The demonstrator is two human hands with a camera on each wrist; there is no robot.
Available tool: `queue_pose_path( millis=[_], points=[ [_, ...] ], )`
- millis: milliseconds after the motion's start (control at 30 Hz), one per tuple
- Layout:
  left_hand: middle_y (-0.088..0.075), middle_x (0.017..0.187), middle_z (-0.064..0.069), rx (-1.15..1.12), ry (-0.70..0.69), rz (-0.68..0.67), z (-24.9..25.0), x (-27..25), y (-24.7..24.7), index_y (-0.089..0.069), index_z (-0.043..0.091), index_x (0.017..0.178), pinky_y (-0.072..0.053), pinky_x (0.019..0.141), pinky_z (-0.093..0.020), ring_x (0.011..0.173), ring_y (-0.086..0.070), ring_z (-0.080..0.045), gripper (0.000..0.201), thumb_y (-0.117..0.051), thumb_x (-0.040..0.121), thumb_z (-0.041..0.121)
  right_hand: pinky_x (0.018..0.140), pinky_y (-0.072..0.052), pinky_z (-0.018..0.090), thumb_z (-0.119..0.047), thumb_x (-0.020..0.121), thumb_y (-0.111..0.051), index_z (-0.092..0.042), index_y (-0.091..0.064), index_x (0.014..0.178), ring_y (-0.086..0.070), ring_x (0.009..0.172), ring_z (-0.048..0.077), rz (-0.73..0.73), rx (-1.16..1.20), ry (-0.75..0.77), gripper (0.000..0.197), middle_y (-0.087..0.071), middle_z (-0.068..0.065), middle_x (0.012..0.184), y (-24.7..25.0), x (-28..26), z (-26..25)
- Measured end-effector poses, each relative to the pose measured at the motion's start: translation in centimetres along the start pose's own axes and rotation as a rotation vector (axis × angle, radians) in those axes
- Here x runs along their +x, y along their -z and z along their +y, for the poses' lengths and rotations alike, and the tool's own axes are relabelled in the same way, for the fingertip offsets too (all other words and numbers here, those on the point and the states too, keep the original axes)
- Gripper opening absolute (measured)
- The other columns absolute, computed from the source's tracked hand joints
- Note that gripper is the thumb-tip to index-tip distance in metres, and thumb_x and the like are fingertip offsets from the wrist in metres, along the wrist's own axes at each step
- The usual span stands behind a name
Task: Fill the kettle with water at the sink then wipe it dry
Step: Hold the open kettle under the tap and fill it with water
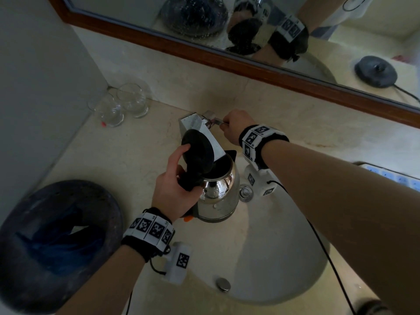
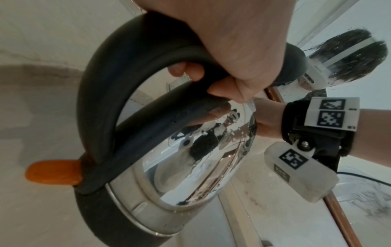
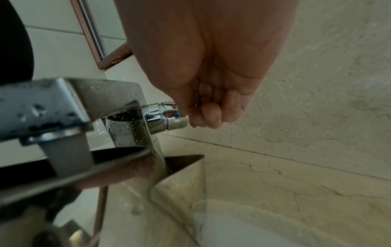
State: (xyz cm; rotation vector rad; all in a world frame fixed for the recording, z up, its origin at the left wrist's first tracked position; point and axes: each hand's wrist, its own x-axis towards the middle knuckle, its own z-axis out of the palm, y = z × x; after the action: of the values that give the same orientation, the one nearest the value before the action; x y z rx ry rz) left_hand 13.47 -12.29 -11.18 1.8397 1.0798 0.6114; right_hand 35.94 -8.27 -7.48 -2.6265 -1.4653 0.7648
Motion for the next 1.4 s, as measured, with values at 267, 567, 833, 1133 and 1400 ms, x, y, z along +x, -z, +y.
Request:
queue_pose_path(
  millis=[267,567,833,1133,1400],
  points=[
    [-0.064,0.064,-0.005,0.002,0.014,0.015,0.11,0.02,-0.05,-0.031,0.044,0.135,-0.058,0.058,-0.034,0.052,-0.061,-0.015,0.09,-0.076,0.068,0.003,0.068,-0.037,0.026,-0.021,0.097,-0.049,-0.002,-0.068,0.102,-0.051,0.078,0.024,-0.003,0.011,-0.005,0.027,-0.054,0.01,0.079,0.03,-0.08,-0.09],
    [-0.065,0.065,-0.006,-0.006,-0.001,0.012,-0.17,-0.21,0.02,-0.032,0.043,0.135,-0.059,0.057,-0.035,0.053,-0.063,-0.015,0.09,-0.077,0.068,0.004,0.068,-0.037,0.026,-0.021,0.098,-0.048,-0.001,-0.068,0.103,-0.052,0.078,0.024,0.004,0.006,-0.011,0.028,-0.055,0.01,0.082,-0.02,-0.22,-0.17],
    [-0.065,0.065,-0.006,-0.016,0.009,0.011,-0.2,-0.26,0.1,-0.031,0.045,0.135,-0.059,0.059,-0.033,0.053,-0.062,-0.015,0.09,-0.076,0.069,0.003,0.069,-0.038,0.027,-0.02,0.097,-0.05,-0.001,-0.068,0.102,-0.052,0.078,0.024,0.001,0.01,-0.015,0.027,-0.056,0.01,0.083,0.07,-0.29,-0.16],
    [-0.063,0.064,-0.004,-0.024,0.0,0.024,-0.19,-0.23,-0.07,-0.032,0.044,0.135,-0.058,0.055,-0.027,0.053,-0.06,-0.013,0.09,-0.075,0.068,0.002,0.068,-0.038,0.026,-0.02,0.097,-0.049,-0.005,-0.068,0.094,-0.052,0.077,0.024,0.013,0.009,-0.007,0.024,-0.054,0.008,0.073,0.07,-0.38,-0.14],
    [-0.063,0.064,-0.002,-0.019,0.001,0.015,-0.44,-0.22,-0.16,-0.033,0.042,0.136,-0.057,0.056,-0.024,0.054,-0.062,-0.012,0.089,-0.077,0.068,0.004,0.068,-0.037,0.026,-0.021,0.097,-0.049,-0.002,-0.069,0.101,-0.052,0.076,0.024,0.027,0.016,0.002,0.027,-0.055,0.009,0.078,-0.06,-0.2,-0.05]
  ],
)
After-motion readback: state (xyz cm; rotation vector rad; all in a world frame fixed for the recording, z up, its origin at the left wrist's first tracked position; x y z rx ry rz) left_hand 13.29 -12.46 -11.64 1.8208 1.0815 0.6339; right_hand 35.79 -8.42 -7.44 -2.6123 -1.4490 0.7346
